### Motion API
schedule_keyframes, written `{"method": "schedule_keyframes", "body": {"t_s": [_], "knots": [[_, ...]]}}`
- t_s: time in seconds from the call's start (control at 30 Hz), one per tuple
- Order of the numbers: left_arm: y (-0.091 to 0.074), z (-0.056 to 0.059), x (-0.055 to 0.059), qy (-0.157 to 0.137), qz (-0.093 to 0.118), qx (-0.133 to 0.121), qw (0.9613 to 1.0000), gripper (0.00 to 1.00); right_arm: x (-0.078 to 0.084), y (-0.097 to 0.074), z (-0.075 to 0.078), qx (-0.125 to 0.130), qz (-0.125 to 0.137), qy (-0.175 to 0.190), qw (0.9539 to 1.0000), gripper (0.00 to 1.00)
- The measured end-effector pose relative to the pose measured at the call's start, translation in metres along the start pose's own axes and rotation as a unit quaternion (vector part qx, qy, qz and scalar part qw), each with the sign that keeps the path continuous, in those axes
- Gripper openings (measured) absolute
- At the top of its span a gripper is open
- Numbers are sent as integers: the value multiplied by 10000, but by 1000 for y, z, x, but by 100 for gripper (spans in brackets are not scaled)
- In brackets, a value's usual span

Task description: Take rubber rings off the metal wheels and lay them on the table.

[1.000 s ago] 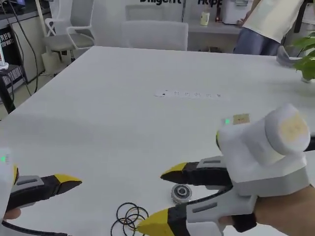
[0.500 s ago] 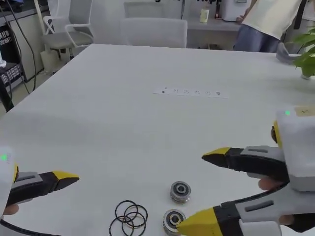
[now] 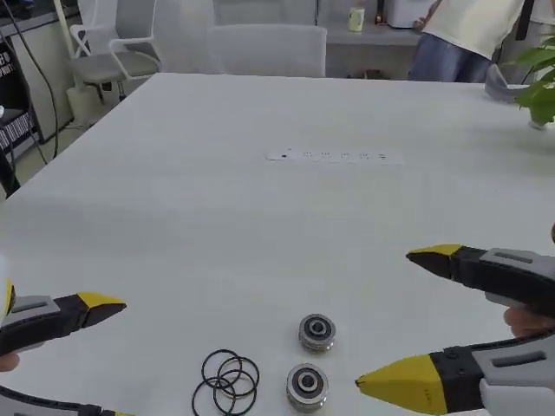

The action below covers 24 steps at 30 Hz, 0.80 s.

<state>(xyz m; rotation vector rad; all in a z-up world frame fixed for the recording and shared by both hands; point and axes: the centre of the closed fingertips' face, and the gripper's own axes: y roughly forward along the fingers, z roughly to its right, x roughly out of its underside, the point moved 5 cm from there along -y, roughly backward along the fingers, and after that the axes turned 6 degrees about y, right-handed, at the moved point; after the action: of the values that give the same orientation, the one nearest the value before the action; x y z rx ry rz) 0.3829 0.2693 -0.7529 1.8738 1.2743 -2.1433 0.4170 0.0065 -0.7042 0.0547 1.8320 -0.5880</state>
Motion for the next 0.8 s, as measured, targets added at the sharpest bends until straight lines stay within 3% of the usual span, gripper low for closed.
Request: {"method": "schedule_keyframes", "body": {"t_s": [0.1,0.3,0.47,0.8], "knots": [[-3,-3,1,-66,72,-94,9999,87,5,-5,4,85,95,118,9998,99],[-6,-4,3,-223,136,-236,9994,87,9,-14,15,321,528,502,9968,99],[-7,-4,5,-285,145,-268,9991,86,24,-18,24,614,450,566,9955,99],[-11,-9,10,-371,106,-374,9986,87,51,-20,30,784,175,813,9934,99]]}}
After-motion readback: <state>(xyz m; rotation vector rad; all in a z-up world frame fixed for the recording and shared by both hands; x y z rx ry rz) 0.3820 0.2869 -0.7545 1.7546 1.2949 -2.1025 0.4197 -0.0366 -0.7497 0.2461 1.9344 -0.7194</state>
